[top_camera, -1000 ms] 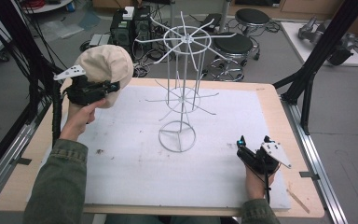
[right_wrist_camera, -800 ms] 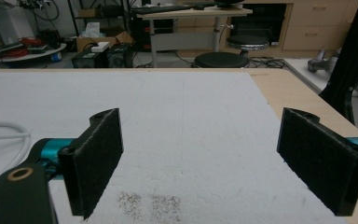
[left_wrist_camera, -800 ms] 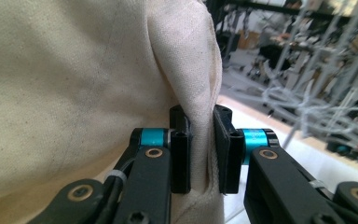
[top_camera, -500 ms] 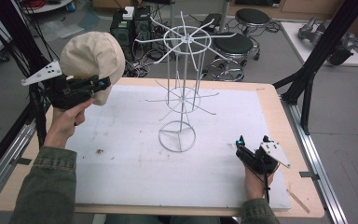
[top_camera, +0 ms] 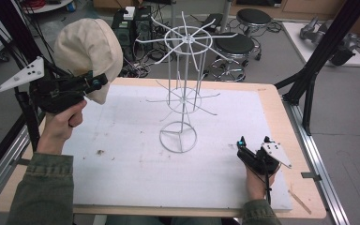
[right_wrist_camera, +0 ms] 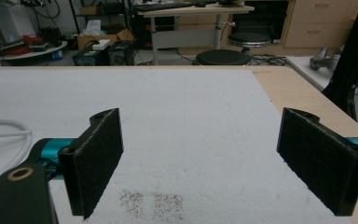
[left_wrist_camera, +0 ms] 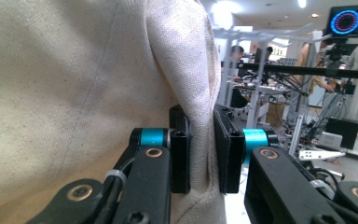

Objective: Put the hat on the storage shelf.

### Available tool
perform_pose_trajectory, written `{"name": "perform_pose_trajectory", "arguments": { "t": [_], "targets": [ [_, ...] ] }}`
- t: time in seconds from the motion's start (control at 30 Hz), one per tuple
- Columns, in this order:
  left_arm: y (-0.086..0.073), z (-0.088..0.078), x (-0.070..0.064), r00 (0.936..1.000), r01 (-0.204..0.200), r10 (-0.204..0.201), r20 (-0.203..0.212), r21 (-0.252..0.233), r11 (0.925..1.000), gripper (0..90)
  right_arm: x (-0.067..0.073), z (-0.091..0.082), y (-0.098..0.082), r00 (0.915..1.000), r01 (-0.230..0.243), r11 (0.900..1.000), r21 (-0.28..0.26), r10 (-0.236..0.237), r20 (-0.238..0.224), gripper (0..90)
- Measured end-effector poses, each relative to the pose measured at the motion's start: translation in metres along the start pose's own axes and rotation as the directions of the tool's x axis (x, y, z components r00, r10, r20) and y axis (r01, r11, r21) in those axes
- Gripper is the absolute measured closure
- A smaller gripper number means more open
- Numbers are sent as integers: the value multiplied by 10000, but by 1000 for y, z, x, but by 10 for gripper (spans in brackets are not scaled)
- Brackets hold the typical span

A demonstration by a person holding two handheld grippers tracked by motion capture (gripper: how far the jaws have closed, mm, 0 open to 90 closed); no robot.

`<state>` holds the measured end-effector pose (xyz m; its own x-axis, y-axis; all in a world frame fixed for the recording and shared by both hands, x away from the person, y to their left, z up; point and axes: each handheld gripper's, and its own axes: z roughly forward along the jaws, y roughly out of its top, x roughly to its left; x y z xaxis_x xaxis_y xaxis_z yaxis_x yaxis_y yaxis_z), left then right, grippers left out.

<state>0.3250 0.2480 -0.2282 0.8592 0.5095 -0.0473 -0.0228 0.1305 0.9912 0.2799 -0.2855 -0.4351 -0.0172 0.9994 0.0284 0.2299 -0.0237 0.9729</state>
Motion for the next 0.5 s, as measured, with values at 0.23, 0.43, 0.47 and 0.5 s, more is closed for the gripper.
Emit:
{"name": "perform_pose_trajectory", "arguments": {
  "t": [0.23, 0.43, 0.47, 0.5],
  "targets": [
    [18, -2, -16, 9987, -222, 242, 460, -426, 9988, 785, 1, -1, 0, 10000, -27, 10000, -14, 27, 12, 134],
    [32, 4, -22, 9971, 31, 11, 762, -549, 9985, 785, 1, -1, 0, 10000, -63, 10000, -27, 63, -9, 134],
    [33, 6, -24, 9968, 86, -42, 797, -555, 9984, 785, 1, -1, 0, 10000, -39, 10000, -38, 39, -13, 134],
    [35, 9, -25, 9967, 117, -73, 805, -535, 9985, 785, 1, -1, 0, 10000, -55, 10000, -20, 55, -30, 134]
  ]
}}
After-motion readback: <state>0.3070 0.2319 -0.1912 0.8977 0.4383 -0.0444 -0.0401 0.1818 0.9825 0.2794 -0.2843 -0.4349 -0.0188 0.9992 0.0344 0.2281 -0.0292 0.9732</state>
